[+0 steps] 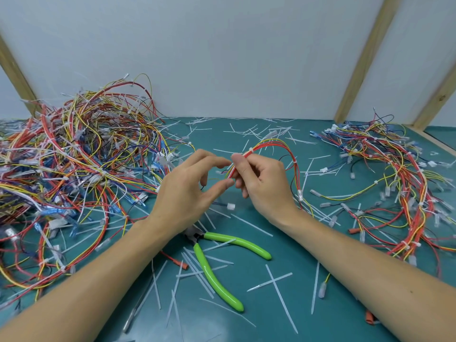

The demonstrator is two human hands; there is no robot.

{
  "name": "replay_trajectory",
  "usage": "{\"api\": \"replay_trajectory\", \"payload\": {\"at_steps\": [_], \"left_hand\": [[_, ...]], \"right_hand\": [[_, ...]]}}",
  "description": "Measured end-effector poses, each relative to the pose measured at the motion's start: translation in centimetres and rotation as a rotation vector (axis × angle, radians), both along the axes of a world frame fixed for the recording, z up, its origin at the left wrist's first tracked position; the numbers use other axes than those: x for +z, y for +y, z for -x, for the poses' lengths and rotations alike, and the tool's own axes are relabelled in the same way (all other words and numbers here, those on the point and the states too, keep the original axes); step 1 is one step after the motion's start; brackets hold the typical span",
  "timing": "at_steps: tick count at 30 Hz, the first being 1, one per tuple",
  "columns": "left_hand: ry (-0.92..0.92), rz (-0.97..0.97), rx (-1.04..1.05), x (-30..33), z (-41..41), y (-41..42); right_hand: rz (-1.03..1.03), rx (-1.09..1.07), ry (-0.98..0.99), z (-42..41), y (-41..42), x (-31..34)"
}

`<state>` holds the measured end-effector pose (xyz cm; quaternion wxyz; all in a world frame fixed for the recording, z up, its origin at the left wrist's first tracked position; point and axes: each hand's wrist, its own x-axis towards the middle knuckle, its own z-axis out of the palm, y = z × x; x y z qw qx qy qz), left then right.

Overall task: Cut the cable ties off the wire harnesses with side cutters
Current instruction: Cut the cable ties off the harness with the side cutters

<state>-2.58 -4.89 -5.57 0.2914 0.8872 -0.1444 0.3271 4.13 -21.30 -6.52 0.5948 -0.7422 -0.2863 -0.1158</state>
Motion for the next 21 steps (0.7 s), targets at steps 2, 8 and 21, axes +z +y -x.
{"api": "replay_trajectory", "payload": {"at_steps": [2, 8, 21], "left_hand": [[0.022, -0.003, -0.020, -0.1, 0.0, 0.0], [0.005, 0.028, -0.011, -0.5, -0.3, 0.1], [-0.015, 0.033, 0.003, -0.4, -0.2, 0.1]], "right_hand": [[0.065, 0.024, -0.045, 0.2, 0.1, -0.2], [0.037, 0.102, 0.032, 0.0, -0.1, -0.3], [-0.403, -0.090, 0.655, -2.1, -0.9, 2.4]]}}
